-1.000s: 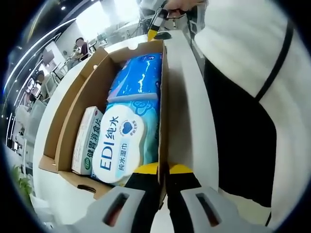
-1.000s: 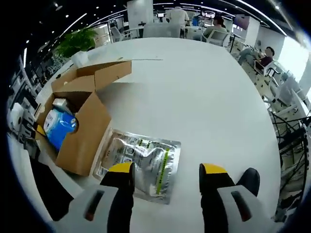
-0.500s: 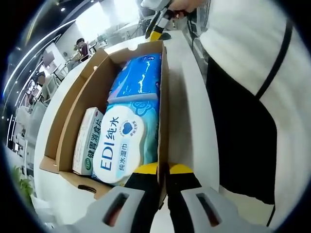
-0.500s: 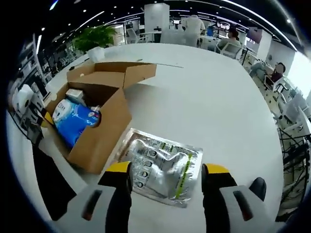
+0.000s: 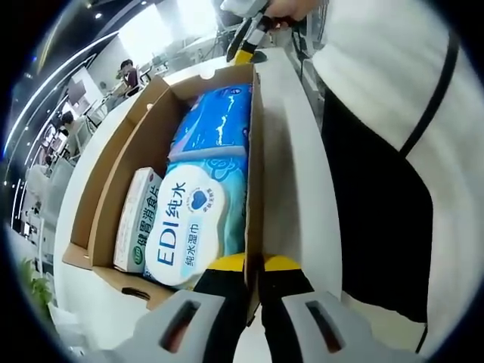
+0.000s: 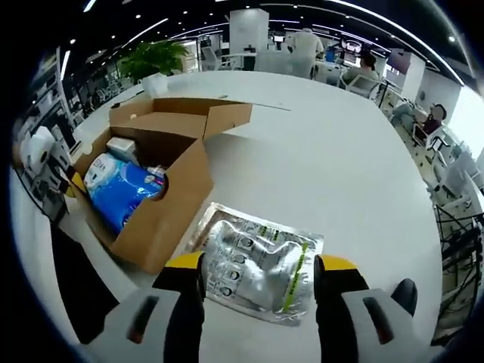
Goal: Operate the shoe box by opening the lid, removing the specified soft item, and placing it in the target area until the item is outside and the box remains undamaged.
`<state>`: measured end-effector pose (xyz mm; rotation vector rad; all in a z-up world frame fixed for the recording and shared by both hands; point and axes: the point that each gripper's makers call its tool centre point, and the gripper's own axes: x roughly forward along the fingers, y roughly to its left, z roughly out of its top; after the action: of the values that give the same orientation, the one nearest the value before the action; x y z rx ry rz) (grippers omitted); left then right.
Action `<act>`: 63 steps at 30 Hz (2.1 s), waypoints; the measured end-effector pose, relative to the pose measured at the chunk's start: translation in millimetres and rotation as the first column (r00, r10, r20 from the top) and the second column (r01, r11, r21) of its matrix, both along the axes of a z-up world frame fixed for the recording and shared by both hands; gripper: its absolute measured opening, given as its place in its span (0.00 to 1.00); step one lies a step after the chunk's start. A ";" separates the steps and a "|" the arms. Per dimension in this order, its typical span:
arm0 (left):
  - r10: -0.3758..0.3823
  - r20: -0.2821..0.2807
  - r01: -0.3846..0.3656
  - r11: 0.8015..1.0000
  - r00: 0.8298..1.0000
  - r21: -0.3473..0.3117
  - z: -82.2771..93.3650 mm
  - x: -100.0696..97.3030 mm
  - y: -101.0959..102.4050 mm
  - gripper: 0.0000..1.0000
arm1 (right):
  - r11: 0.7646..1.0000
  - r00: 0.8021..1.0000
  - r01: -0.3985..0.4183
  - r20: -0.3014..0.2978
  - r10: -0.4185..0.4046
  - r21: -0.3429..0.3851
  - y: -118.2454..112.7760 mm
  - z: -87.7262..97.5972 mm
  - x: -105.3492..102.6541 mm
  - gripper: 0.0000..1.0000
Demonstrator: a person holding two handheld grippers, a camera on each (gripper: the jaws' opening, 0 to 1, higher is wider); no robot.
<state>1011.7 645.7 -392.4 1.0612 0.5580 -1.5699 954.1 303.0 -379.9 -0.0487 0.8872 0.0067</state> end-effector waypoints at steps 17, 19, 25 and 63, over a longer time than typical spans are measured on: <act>0.002 0.002 -0.002 1.000 1.000 -0.001 0.7 -0.4 -0.7 0.04 | 0.996 1.000 0.016 0.013 -0.018 0.091 13.3 -12.9 1.0 0.62; 0.003 0.002 -0.003 1.000 1.000 -0.001 -0.1 -0.1 -0.3 0.04 | 0.995 0.999 0.023 0.024 -0.026 0.097 15.4 -14.8 1.4 0.63; 0.004 0.001 -0.004 1.000 1.000 -0.001 -2.7 0.9 1.0 0.04 | 0.999 0.999 0.008 0.039 -0.010 0.039 10.7 -29.7 7.6 0.60; 0.013 -0.006 -0.013 1.000 1.000 0.002 0.5 0.2 -0.5 0.04 | 0.997 0.998 0.052 -0.025 -0.051 0.054 21.6 -50.6 9.8 0.64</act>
<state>1012.0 645.2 -391.8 1.0521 0.5697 -1.5620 963.8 324.7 -430.5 0.0255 0.9110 -0.0167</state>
